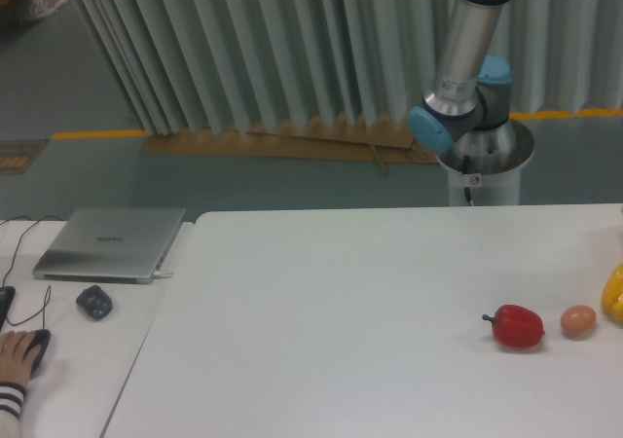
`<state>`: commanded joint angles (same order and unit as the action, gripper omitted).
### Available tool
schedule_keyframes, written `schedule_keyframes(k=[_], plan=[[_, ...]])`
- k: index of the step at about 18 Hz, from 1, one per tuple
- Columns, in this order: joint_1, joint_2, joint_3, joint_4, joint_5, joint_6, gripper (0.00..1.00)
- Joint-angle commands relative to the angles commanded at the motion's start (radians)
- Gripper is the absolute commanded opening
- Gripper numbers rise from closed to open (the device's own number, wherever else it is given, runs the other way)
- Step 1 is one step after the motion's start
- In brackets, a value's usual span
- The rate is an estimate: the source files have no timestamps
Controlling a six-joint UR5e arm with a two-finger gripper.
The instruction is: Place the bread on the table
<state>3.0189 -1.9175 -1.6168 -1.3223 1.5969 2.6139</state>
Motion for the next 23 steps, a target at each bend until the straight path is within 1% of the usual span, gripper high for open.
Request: schedule_keyframes(k=[4,5,7,8,11,18,23], plan=[[0.014,-0.008,0.002,-0.003,-0.002,0.008,1.00],[0.012,-0.005,0.000,0.008,0.008,0.041,1.00],[0.011,-0.006,0.009,0.032,0.024,0.156,1.00],[0.014,-0.009,0.021,0.041,0.026,0.179,1.00],[0.026,-0.009,0.026,0.048,0.029,0.183,1.00],[0.017,-0.011,0.008,0.052,0.029,0.149,1.00],[0.018,-0.043,0.002,0.058,0.023,0.114,1.00]])
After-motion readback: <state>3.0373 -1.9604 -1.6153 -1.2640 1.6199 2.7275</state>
